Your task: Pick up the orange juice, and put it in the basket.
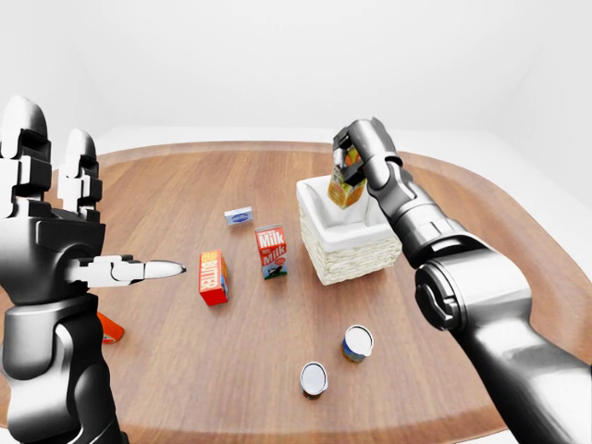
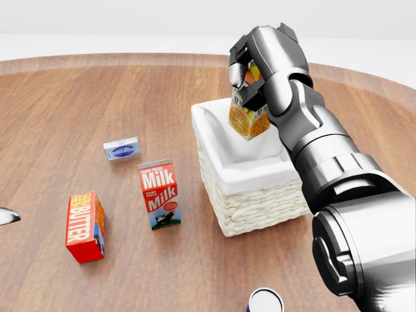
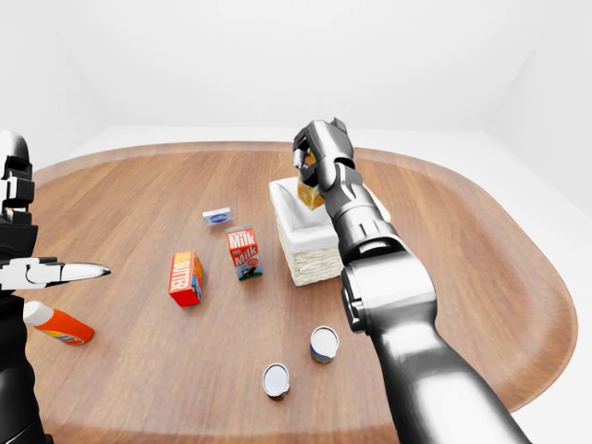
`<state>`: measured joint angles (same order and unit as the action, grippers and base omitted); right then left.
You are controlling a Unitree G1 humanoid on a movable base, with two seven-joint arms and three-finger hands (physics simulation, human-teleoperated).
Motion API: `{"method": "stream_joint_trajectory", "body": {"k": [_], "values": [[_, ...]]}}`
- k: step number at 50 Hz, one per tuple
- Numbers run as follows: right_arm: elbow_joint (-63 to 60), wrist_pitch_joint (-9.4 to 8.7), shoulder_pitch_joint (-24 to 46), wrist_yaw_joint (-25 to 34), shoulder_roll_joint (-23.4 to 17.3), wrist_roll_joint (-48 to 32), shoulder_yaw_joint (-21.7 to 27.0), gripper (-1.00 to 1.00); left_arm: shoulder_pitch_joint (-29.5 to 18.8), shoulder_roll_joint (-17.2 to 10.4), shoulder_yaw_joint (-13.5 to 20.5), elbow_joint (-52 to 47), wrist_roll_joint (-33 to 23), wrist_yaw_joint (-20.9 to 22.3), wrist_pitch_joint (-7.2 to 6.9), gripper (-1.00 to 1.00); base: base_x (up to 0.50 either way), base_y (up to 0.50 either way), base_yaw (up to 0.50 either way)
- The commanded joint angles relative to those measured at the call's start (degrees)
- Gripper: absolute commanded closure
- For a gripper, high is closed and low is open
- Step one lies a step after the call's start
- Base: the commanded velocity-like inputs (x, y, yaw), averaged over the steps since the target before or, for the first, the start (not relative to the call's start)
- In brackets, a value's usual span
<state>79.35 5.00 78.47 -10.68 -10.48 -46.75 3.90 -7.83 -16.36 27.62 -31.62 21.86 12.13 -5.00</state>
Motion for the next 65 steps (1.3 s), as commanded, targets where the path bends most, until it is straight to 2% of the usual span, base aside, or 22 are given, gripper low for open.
{"method": "stream_joint_trajectory", "body": {"k": [1, 7, 34, 65], "values": [[-0.88, 0.0, -0.55, -2.72, 0.11, -0.97, 0.65, 1.0, 0.03, -0.02, 0.07, -0.19, 0.18, -0.12, 0.0, -1.0, 0.0, 0.0, 0.0], [-0.74, 0.0, -1.22, -4.66, 0.34, -3.35, 0.03, 1.0, -0.06, -0.02, 0.03, 0.09, 0.17, -0.12, 0.0, -1.0, 0.0, 0.0, 0.0], [-0.37, 0.0, -4.37, -9.72, 1.71, -3.91, 1.55, 1.0, 0.0, -0.04, 0.16, -0.23, 0.62, -0.42, 0.0, -1.0, 0.0, 0.0, 0.0], [-0.15, 0.0, -5.87, -12.37, 2.68, -3.64, 2.92, 1.0, -0.07, -0.09, 0.01, 0.25, 0.6, -0.36, 0.0, -1.0, 0.0, 0.0, 0.0]]}}
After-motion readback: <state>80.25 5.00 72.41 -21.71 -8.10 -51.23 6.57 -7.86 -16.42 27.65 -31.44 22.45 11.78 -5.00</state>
